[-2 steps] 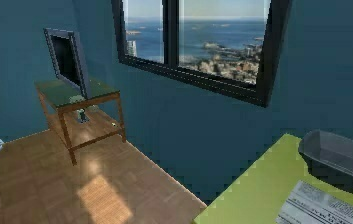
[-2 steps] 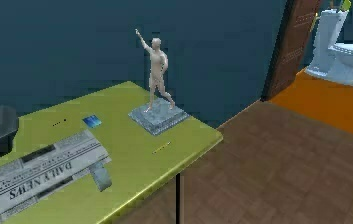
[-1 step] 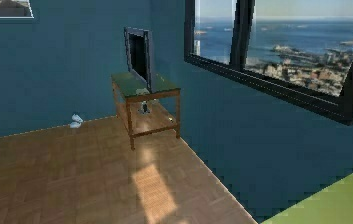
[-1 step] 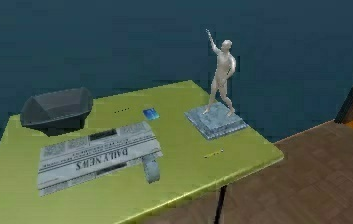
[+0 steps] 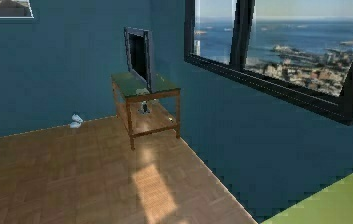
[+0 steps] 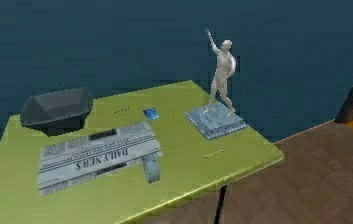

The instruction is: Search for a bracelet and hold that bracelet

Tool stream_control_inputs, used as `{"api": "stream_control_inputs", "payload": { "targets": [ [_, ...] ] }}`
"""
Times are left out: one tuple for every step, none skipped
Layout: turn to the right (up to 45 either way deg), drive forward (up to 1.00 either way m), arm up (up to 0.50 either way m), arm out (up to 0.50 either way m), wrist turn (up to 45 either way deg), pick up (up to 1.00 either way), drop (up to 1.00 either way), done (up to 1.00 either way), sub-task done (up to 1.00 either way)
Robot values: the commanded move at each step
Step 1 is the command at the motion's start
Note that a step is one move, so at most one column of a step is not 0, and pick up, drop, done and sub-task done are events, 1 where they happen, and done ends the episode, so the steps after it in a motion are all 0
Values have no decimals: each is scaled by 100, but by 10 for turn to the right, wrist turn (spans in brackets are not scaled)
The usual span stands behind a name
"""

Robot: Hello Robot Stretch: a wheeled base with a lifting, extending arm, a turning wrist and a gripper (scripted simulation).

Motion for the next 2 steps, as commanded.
{"api": "stream_control_inputs", "payload": {
  "targets": [
    [0, 0, 38, 0, 0, 0, 0, 0, 0],
    [0, 0, 0, 8, 0, 0, 0, 0, 0]
  ]
}}
